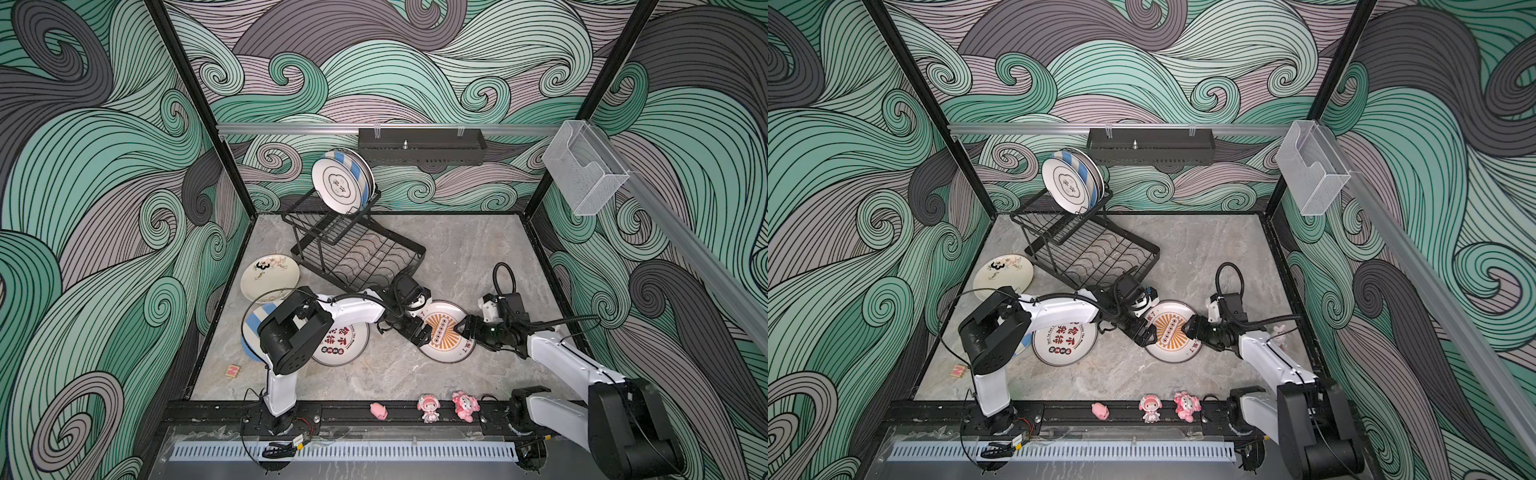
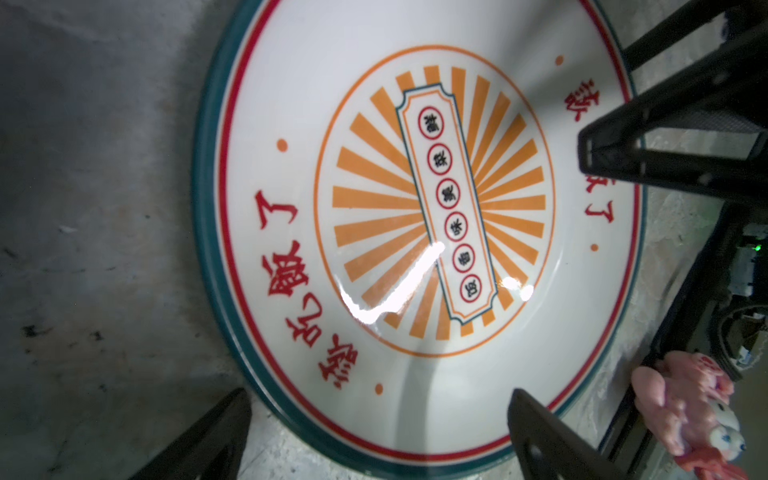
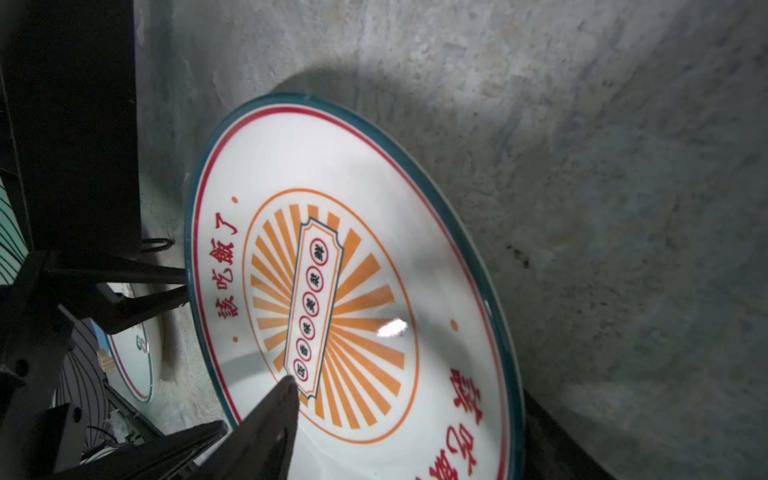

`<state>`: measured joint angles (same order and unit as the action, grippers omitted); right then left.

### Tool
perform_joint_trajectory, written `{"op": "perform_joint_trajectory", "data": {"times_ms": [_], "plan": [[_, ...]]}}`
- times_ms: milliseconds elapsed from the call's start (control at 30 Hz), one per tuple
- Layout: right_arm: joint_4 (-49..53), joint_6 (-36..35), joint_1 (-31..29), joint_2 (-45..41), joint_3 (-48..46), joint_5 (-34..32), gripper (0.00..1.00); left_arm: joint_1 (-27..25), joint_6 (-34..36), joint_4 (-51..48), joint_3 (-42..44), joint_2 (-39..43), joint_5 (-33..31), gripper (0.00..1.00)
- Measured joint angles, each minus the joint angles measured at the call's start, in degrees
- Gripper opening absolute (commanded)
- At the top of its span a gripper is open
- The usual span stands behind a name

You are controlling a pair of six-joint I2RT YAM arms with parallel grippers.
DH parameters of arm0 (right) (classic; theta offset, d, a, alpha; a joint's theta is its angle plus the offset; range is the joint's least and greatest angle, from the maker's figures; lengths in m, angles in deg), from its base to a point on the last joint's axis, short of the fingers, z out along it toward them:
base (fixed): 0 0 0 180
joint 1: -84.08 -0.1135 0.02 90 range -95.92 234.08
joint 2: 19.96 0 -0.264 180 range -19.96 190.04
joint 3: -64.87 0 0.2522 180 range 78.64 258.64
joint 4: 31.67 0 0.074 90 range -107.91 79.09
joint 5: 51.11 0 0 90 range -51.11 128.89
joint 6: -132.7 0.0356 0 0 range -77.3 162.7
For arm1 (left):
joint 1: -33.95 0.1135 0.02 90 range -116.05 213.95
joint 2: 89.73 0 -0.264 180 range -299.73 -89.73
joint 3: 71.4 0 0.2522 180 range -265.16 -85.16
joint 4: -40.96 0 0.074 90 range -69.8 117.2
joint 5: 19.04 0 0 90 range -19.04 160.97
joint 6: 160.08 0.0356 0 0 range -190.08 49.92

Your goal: Load the plates into the dish rack

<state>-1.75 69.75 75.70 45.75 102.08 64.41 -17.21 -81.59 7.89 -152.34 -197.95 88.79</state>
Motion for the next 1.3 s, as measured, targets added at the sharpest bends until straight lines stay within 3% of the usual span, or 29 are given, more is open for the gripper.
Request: {"op": "perform_joint_trajectory", "data": {"times_ms": [200, 467, 833, 1167, 1300], "plan": [[-2.0, 0.2, 0.0, 1.3, 0.0, 1.9, 0.75, -0.1, 0.6, 1.0, -0.3, -0.6, 0.8, 0.99], [-6.2, 2.1, 0.5, 2.8, -1.0, 4.5, 0.67, -0.1, 0.6, 1.1, -0.5, -0.8, 0.8, 0.99], [-6.4, 6.1, 0.5, -1.5, -4.4, 5.7, 0.41, -0.1, 0.6, 2.0, -1.3, -1.6, 0.9, 0.98], [-6.5, 8.9, 0.6, -6.9, -5.5, 6.1, 0.24, -0.1, 0.5, 2.1, -1.3, -1.6, 1.4, 0.99], [-6.2, 9.0, 0.6, -7.4, -5.5, 6.1, 0.22, -0.1, 0.3, 2.1, -1.3, -1.6, 2.1, 0.99]]}}
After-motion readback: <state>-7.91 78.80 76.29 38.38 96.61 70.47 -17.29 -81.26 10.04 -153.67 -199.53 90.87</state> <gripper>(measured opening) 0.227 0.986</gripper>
